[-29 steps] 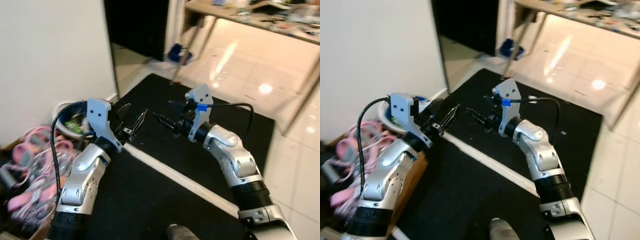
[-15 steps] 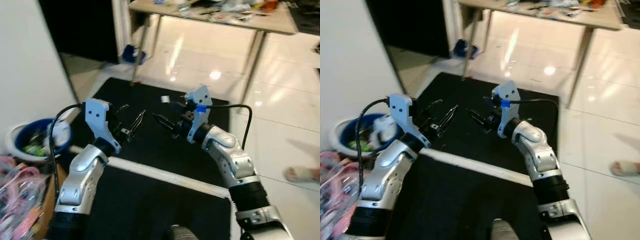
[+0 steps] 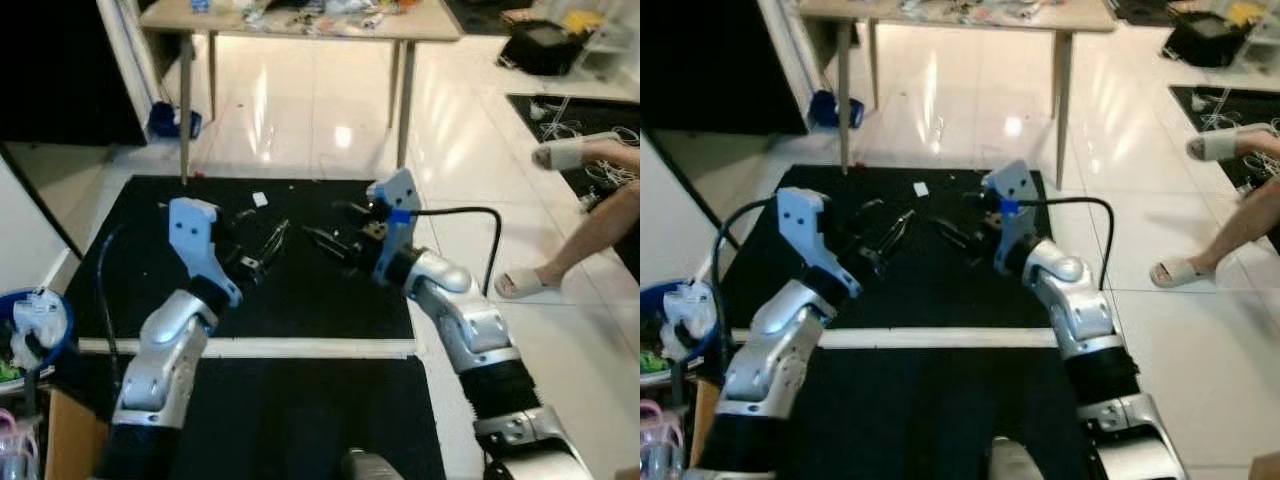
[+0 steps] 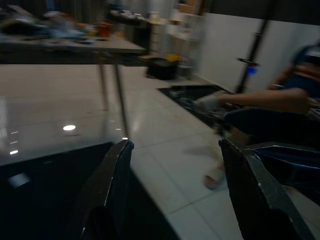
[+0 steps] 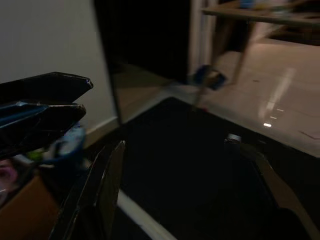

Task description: Picking trash to rubbish bin

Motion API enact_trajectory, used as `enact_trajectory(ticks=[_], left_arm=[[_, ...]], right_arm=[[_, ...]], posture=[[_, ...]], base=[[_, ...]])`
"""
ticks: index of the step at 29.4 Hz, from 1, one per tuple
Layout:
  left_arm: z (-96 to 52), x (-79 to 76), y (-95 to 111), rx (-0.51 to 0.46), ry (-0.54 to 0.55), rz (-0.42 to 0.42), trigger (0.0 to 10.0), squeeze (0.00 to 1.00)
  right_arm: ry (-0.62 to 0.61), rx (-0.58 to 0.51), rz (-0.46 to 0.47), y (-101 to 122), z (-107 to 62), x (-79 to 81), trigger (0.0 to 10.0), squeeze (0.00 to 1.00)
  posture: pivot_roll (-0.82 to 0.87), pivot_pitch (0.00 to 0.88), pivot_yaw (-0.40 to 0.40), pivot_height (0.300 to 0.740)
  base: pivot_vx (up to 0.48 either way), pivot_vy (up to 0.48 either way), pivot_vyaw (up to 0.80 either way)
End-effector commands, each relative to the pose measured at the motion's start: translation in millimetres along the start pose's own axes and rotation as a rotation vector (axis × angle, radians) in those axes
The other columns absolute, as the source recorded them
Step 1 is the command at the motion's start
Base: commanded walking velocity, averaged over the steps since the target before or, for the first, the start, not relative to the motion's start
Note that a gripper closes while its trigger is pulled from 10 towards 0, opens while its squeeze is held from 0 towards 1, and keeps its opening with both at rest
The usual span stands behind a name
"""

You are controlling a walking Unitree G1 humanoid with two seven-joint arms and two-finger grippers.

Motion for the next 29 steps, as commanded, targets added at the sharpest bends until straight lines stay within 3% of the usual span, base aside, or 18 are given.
enact_trajectory(ticks=[1,9,29], left_arm=[[2.2,0.8,1.9,-0.005,0.007,0.012,10.0,0.0],[2.8,1.9,1.8,-0.005,0.01,0.025,10.0,0.0],[3.0,-0.6,2.5,-0.018,-0.005,0.042,10.0,0.0]], right_arm=[[-0.008,-0.004,0.012,0.3,-1.7,-3.3,10.0,0.0],[-0.01,-0.029,0.029,3.4,-2.1,-4.0,10.0,0.0],[-0.045,-0.069,0.065,7.9,-4.3,-10.0,10.0,0.0]], posture=[[-0.07,0.0,0.001,0.74],[-0.07,0.0,-0.003,0.74],[-0.08,0.0,-0.013,0.74]], base=[[0.0,0.0,-0.79],[0.035,0.0,-0.69],[0.48,0.0,0.0]])
Point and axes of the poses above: a point about 5 cm out from each wrist's last joint towards the gripper, its own z axis pointing out of the wrist towards the gripper, its own y axis along the axis of the wrist's last joint, x = y × z, the point moved 3 cm from there along z, pointing out of the wrist towards the gripper, and after that the axes turned 15 degrees about z, right-handed, at the moved point
